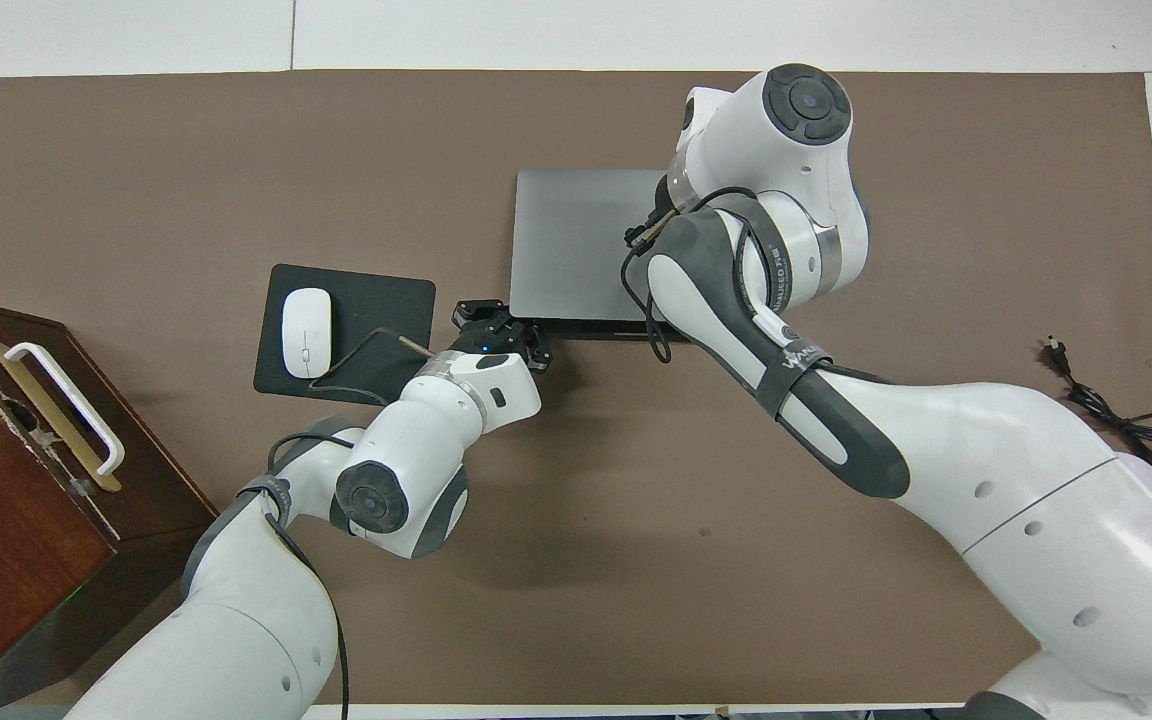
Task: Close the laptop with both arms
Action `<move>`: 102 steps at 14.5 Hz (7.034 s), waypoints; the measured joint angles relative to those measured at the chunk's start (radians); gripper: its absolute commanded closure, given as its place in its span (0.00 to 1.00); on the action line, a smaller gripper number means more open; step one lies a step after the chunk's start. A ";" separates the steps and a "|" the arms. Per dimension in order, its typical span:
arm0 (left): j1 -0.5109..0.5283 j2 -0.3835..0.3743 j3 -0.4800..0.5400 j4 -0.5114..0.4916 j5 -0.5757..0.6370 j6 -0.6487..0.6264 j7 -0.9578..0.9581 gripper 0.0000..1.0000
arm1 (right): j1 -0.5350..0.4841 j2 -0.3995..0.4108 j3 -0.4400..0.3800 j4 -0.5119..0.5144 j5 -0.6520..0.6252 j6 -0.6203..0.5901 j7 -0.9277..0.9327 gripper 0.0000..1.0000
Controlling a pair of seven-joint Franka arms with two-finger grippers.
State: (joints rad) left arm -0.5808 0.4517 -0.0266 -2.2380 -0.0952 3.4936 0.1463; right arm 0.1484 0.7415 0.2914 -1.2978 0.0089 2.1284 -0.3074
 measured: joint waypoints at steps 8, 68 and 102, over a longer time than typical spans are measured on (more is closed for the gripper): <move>0.000 0.000 0.000 0.000 0.000 0.002 0.000 1.00 | 0.000 -0.003 0.000 -0.001 0.000 0.000 0.001 1.00; 0.587 -0.530 0.034 0.578 0.060 -1.880 0.015 0.00 | -0.145 -0.751 -0.200 -0.360 -0.010 -0.585 0.144 0.00; 0.551 -0.516 0.025 0.575 0.107 -1.863 -0.033 0.00 | -0.156 -0.751 -0.238 -0.360 -0.009 -0.582 0.145 0.00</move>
State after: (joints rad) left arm -0.0301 -0.0639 -0.0013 -1.6628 0.0122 1.6305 0.1128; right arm -0.0073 -0.0097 0.0539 -1.6577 -0.0005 1.5461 -0.1621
